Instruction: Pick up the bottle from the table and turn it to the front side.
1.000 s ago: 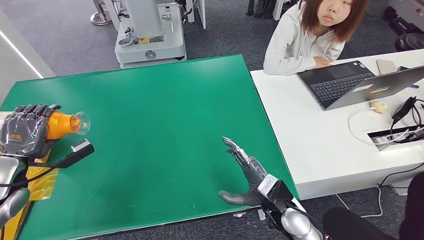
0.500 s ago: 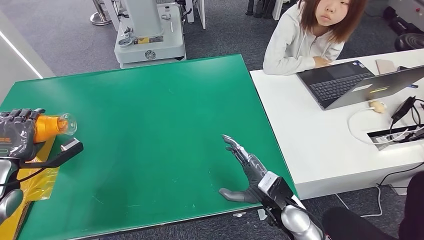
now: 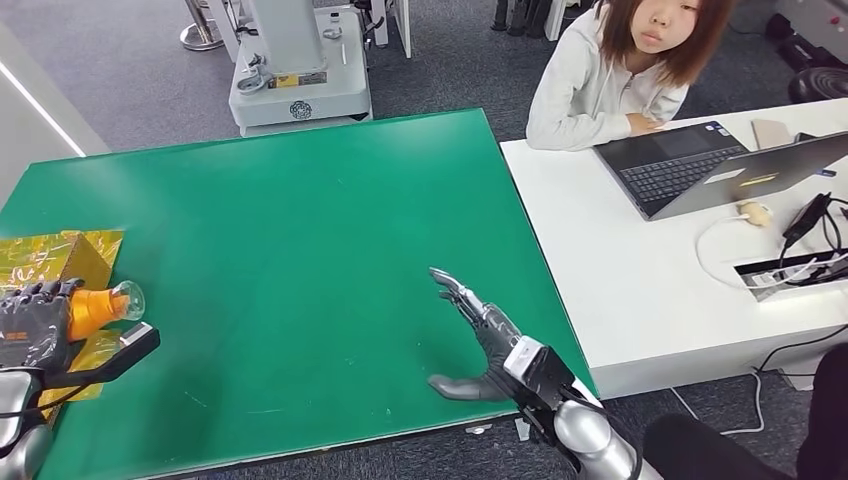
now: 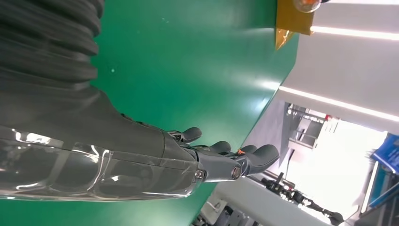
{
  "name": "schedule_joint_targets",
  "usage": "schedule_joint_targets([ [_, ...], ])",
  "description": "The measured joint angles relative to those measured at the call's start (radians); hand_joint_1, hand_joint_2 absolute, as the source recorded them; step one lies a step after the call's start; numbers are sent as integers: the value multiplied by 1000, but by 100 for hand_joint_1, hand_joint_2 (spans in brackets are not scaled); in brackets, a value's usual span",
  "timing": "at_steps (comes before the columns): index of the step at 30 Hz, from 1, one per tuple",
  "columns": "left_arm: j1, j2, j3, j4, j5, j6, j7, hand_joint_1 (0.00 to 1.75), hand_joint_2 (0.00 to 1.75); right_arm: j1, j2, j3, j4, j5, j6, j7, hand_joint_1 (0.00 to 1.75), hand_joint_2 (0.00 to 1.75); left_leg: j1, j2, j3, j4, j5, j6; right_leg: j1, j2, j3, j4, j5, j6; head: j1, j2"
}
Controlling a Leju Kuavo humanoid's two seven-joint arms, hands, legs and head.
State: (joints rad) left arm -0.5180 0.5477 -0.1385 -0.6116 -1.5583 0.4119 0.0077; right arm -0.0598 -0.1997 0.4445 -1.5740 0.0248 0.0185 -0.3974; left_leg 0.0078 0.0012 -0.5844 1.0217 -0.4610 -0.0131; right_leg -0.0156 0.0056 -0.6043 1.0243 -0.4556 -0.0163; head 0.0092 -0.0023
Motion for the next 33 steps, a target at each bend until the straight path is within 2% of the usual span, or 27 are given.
schedule_joint_targets([
  [19,44,-32,14,68,-6,12,-25,174,175,-56,1,37,66,-18,4,-4,0,175,1,-1,0,0,0,-1,1,-1,0,0,0,0,0,0],
  [20,44,-34,14,70,-6,13,-28,151,175,-58,1,39,68,-20,3,-4,0,175,1,-1,0,0,0,-1,1,-1,0,0,0,0,0,0],
  [23,45,-44,14,81,-6,20,-31,21,175,-64,1,44,72,-31,2,-6,0,175,1,-1,0,0,0,-1,1,-1,0,0,0,0,0,0],
  [24,47,-47,14,85,-6,23,-30,0,175,-66,1,46,72,-34,2,-6,0,175,1,-1,0,0,0,-1,1,-1,0,0,0,0,0,0],
  [33,63,-60,14,103,-3,42,-40,0,175,-93,1,61,84,-49,3,-6,0,175,1,-1,0,0,0,-1,1,-1,0,0,0,0,0,0],
])
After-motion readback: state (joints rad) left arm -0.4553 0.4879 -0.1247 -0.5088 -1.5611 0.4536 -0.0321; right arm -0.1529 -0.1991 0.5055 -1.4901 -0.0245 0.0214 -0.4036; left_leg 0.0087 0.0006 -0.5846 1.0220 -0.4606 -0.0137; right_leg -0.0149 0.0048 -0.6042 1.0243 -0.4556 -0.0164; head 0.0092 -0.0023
